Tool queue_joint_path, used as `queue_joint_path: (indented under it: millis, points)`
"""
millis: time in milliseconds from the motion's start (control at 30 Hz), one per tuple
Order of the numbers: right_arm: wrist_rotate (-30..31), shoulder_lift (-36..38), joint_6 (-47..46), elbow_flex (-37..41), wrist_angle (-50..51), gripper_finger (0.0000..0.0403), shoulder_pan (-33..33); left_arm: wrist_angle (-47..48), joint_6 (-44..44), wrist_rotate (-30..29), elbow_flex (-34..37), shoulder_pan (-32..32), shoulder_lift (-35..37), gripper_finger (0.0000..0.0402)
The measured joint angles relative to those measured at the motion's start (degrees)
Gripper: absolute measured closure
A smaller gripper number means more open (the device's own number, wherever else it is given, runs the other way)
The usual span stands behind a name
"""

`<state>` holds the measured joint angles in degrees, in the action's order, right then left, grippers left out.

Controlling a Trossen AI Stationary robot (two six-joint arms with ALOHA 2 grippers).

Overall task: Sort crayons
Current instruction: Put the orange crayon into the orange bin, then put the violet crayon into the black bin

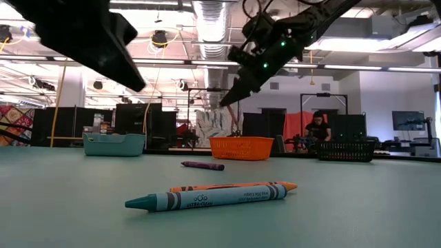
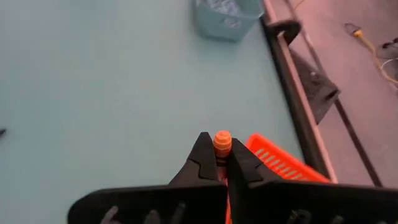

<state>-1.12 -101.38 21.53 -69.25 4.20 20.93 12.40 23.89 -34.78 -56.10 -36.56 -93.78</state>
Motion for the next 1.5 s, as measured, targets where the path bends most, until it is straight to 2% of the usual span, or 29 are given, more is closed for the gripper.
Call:
queue_joint_path:
  millis: [233,533,733,933,1267,1500]
  points:
    - [-1.45,2.49,-0.62,0.0,1.23,0.0398,5.19,0.13,-6.47,1.23,-0.02,4.85,0.0,0.0401]
    - [-5.08,-1.64,-6.47,0.0,2.25,0.0393,9.91,0.03,-14.29,6.79,0.71,12.06,0.0,0.039]
    - [-5.26,-2.06,-8.97,0.0,2.04,0.0357,10.77,-0.35,-17.52,8.28,2.97,16.44,0.0,0.0325]
    - [-5.25,-1.78,-11.66,0.0,2.59,0.0322,11.1,-7.11,-19.66,15.71,7.95,21.4,0.0,0.0275]
    - [-5.01,-0.26,-14.02,0.01,3.97,0.0252,10.99,-10.75,-24.33,16.32,10.14,24.2,0.0,0.0264]
    - [-4.92,3.68,-13.65,0.02,9.19,0.0248,7.16,-13.0,-29.24,17.17,10.14,25.37,0.0,0.0264]
